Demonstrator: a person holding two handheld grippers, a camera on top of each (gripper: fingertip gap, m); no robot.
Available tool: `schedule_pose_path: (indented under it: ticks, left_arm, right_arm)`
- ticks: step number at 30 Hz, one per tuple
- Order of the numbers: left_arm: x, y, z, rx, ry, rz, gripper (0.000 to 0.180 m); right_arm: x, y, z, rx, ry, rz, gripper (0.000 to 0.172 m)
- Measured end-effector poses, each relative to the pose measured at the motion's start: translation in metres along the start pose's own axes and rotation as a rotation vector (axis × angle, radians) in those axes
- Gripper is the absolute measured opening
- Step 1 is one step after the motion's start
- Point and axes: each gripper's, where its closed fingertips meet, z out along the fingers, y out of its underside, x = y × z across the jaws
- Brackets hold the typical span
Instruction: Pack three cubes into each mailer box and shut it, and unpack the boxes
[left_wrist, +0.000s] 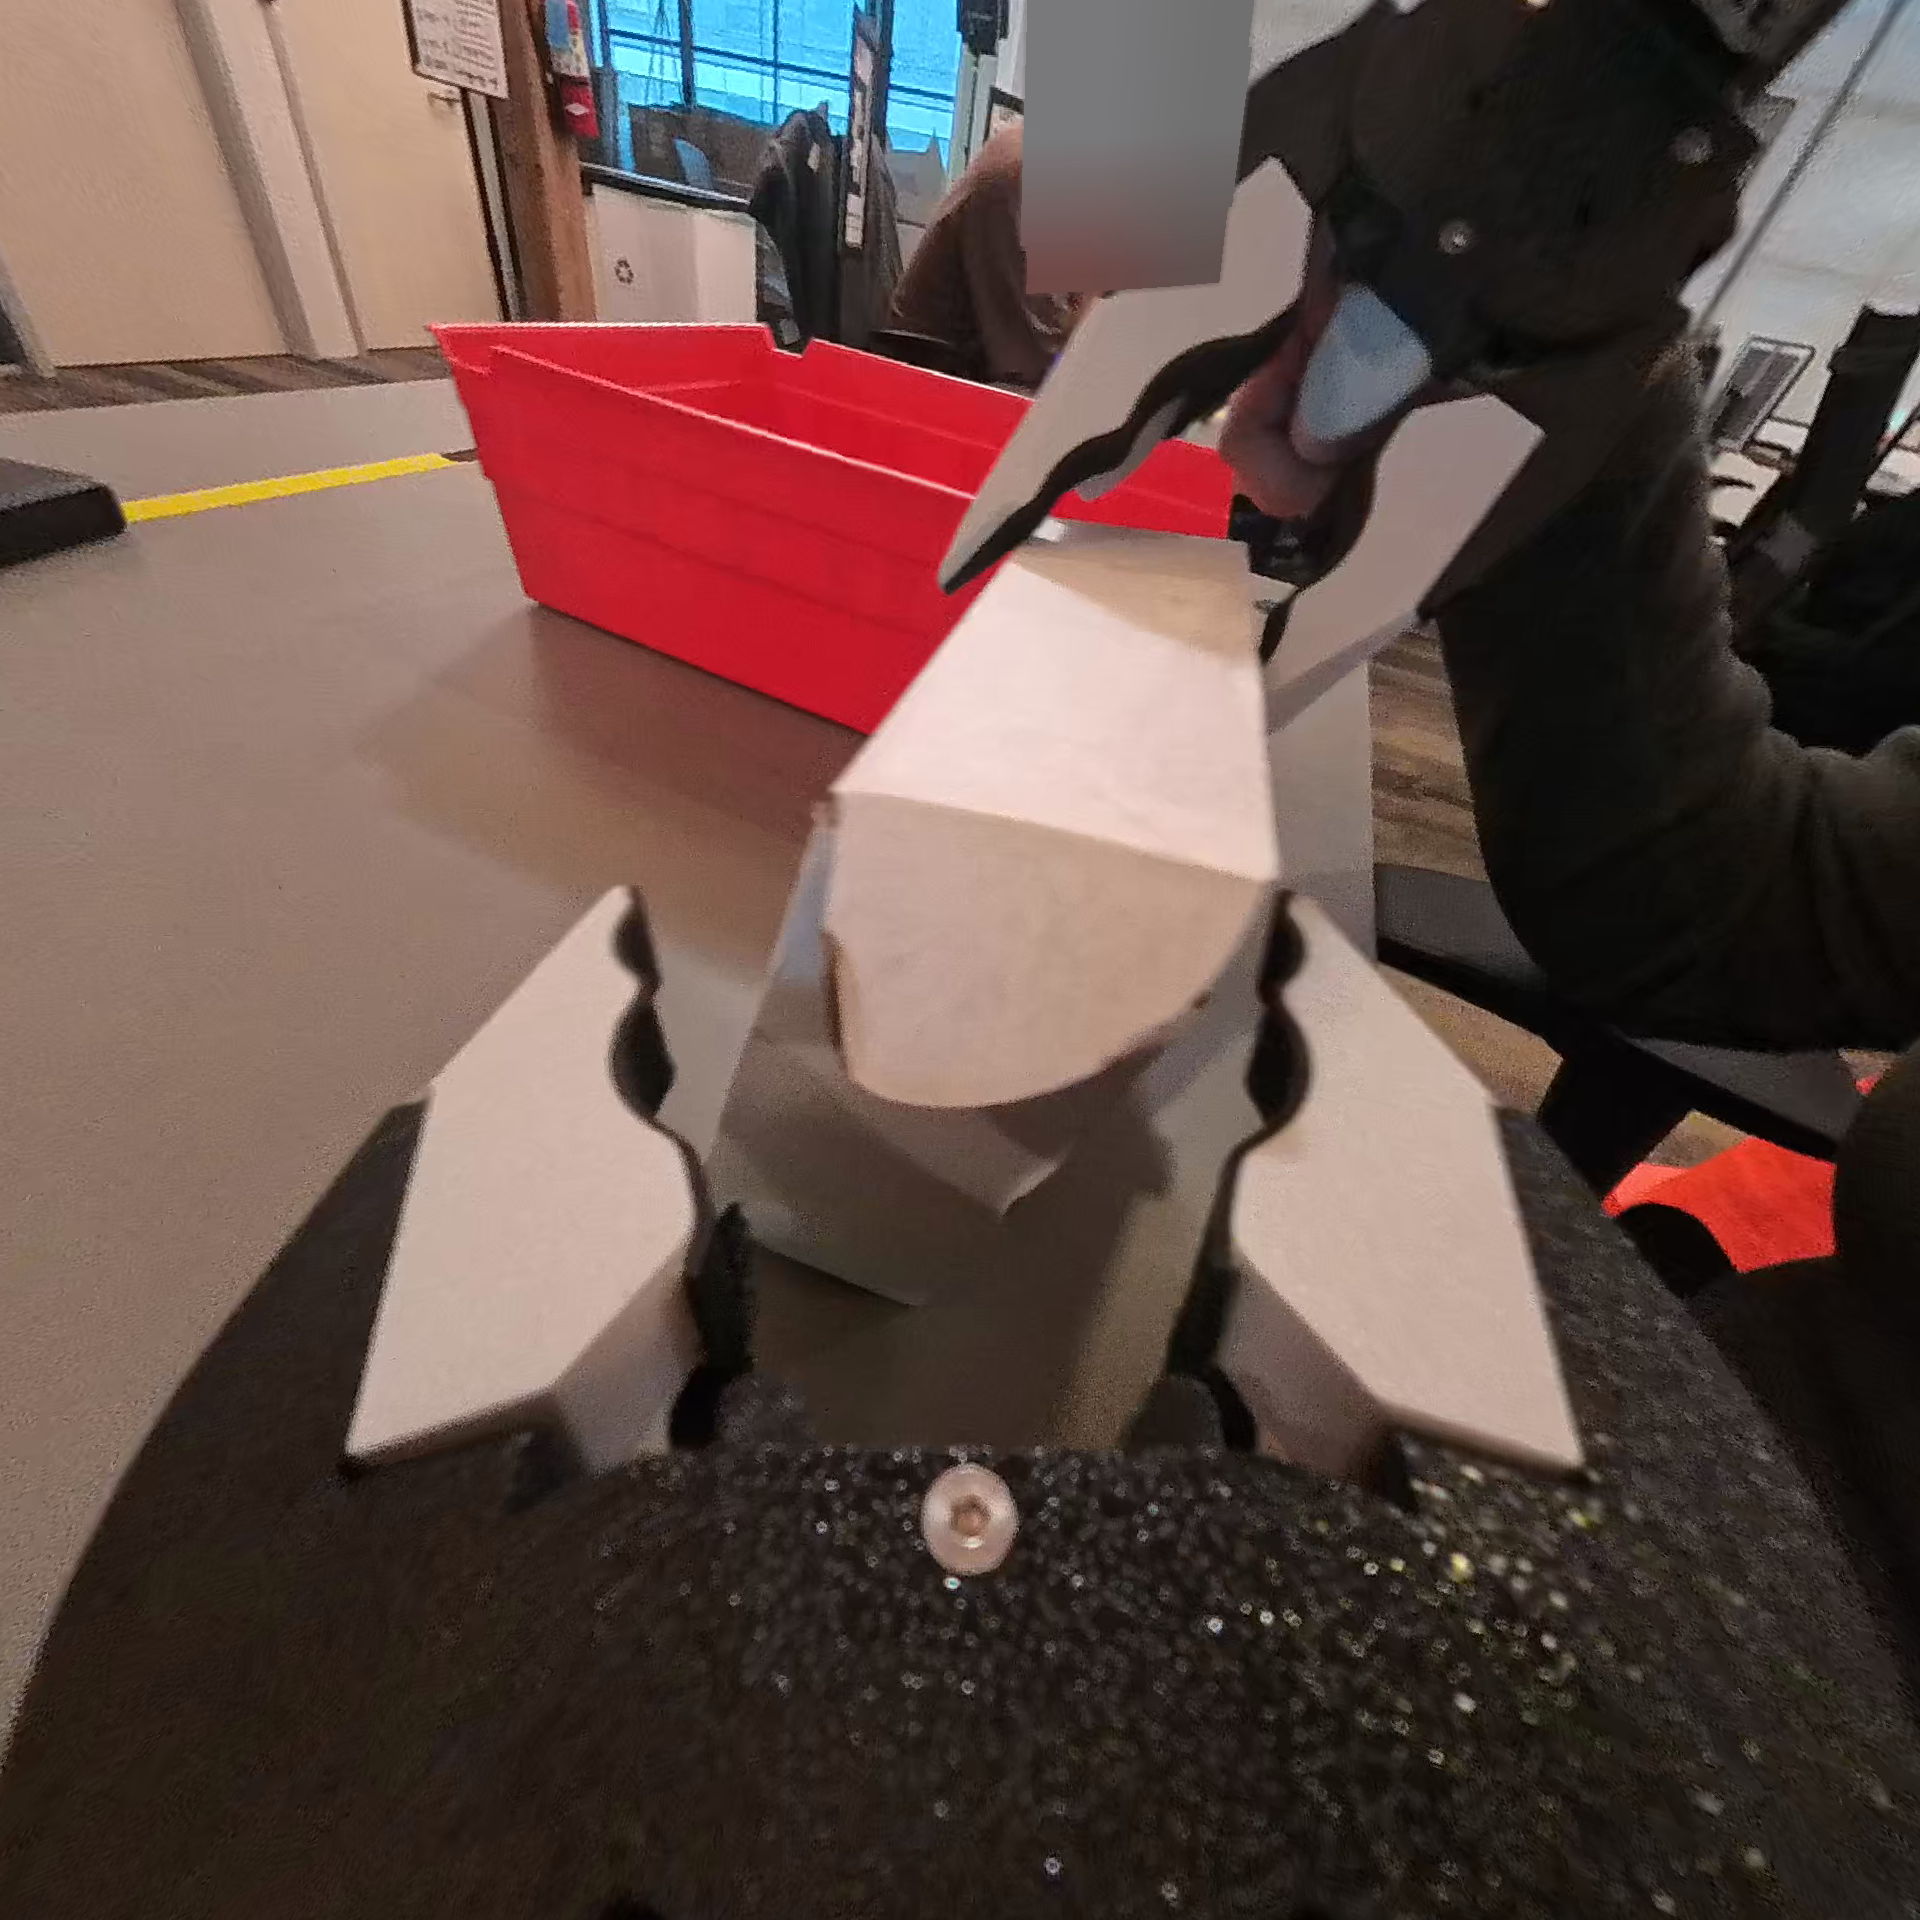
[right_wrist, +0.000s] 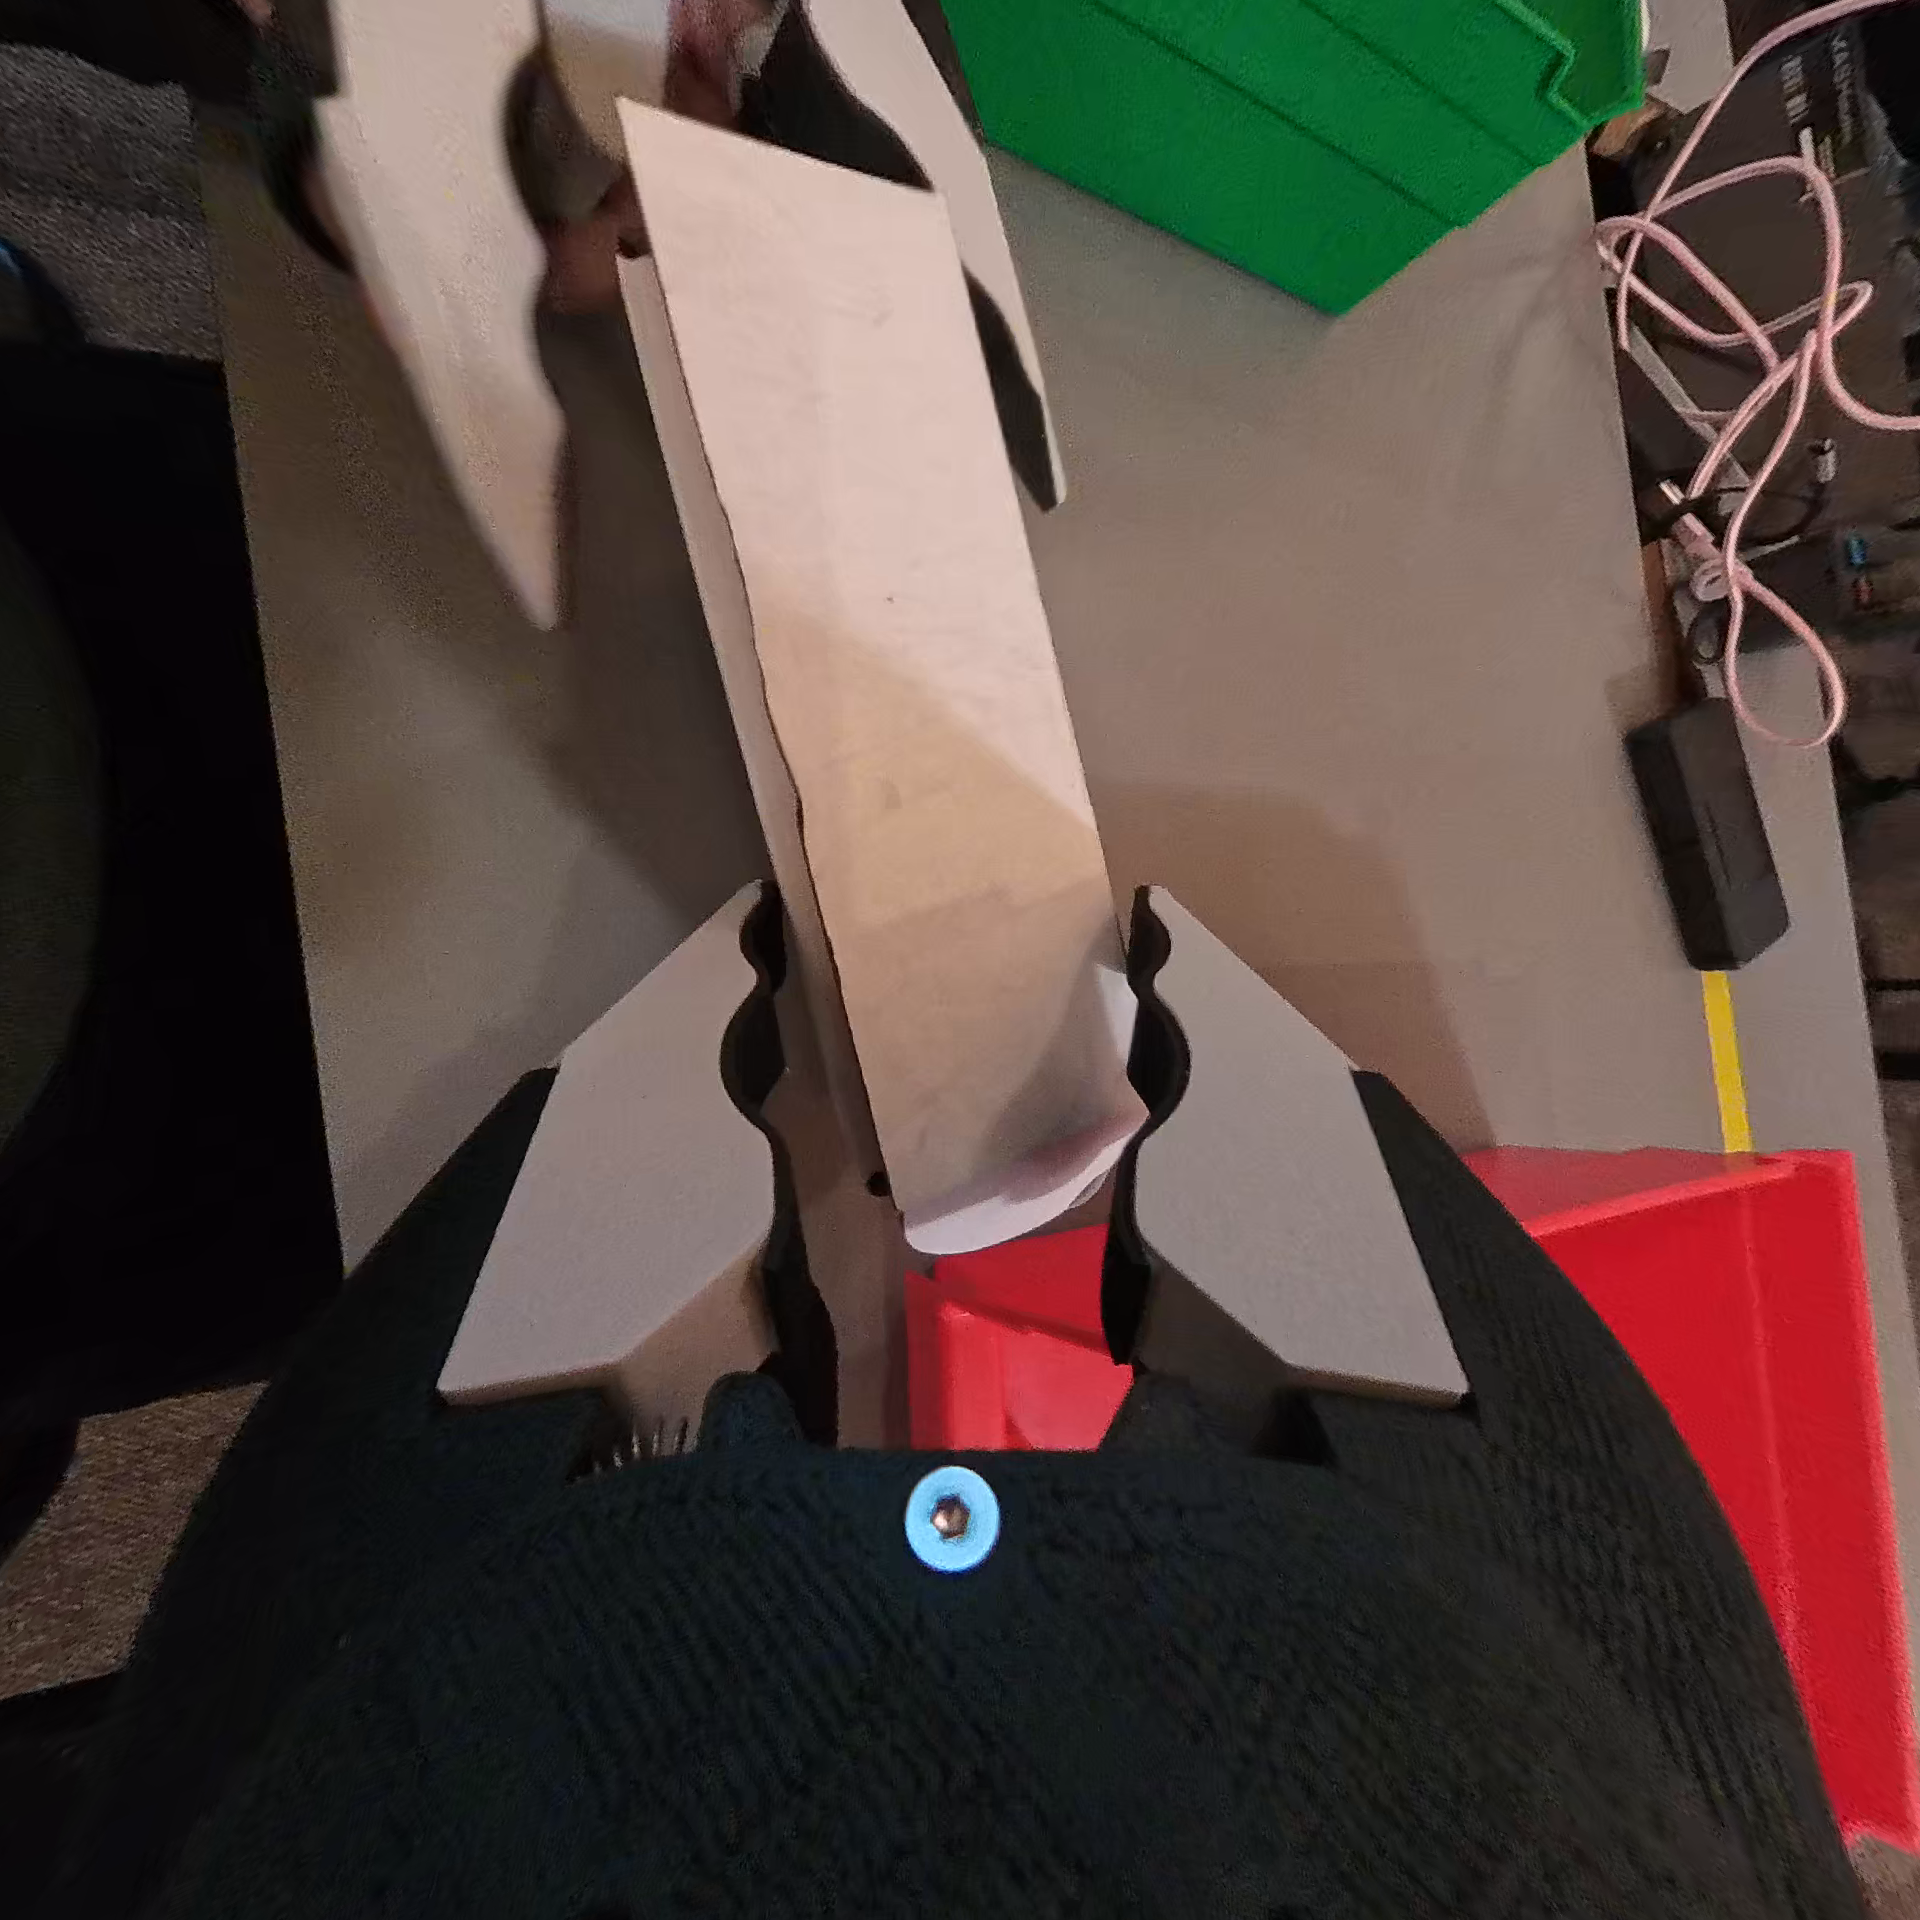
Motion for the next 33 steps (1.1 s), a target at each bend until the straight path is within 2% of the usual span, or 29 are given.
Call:
schedule_pose_path:
  ticks: [2, 4, 7, 11, 16, 18, 23, 28, 33]
  left_arm:
    - [-0.002, 0.0, 0.0, -0.001, 0.022, -0.046, 0.093]
    - [-0.002, 0.001, 0.0, -0.007, 0.057, -0.09, 0.086]
    - [-0.003, 0.001, 0.001, -0.007, 0.076, -0.129, 0.086]
    - [-0.009, 0.0, 0.0, 0.0, 0.069, -0.183, 0.084]
    - [-0.014, 0.001, 0.0, -0.002, 0.053, -0.21, 0.083]
    - [-0.016, 0.008, 0.002, -0.05, 0.032, -0.211, 0.076]
    - [-0.015, 0.008, 0.002, -0.054, 0.026, -0.199, 0.075]
    - [-0.014, 0.01, 0.002, -0.07, 0.026, -0.177, 0.074]
    - [-0.013, 0.013, 0.003, -0.094, 0.015, -0.135, 0.071]
  right_arm:
    - [0.001, 0.0, 0.0, -0.004, 0.016, -0.025, 0.065]
    - [0.002, 0.0, 0.001, 0.002, 0.018, -0.02, 0.065]
    - [0.002, -0.001, 0.0, 0.03, 0.008, -0.005, 0.065]
    - [0.012, -0.007, -0.011, 0.037, 0.125, -0.083, 0.063]
    - [0.013, -0.028, -0.019, 0.096, 0.217, -0.202, 0.047]
    - [0.015, -0.035, -0.016, 0.106, 0.253, -0.252, 0.04]
    - [0.014, -0.042, -0.004, 0.089, 0.296, -0.348, 0.026]
    - [0.028, -0.045, -0.002, 0.079, 0.397, -0.385, 0.005]
    - [0.039, -0.048, -0.005, 0.121, 0.429, -0.304, 0.01]
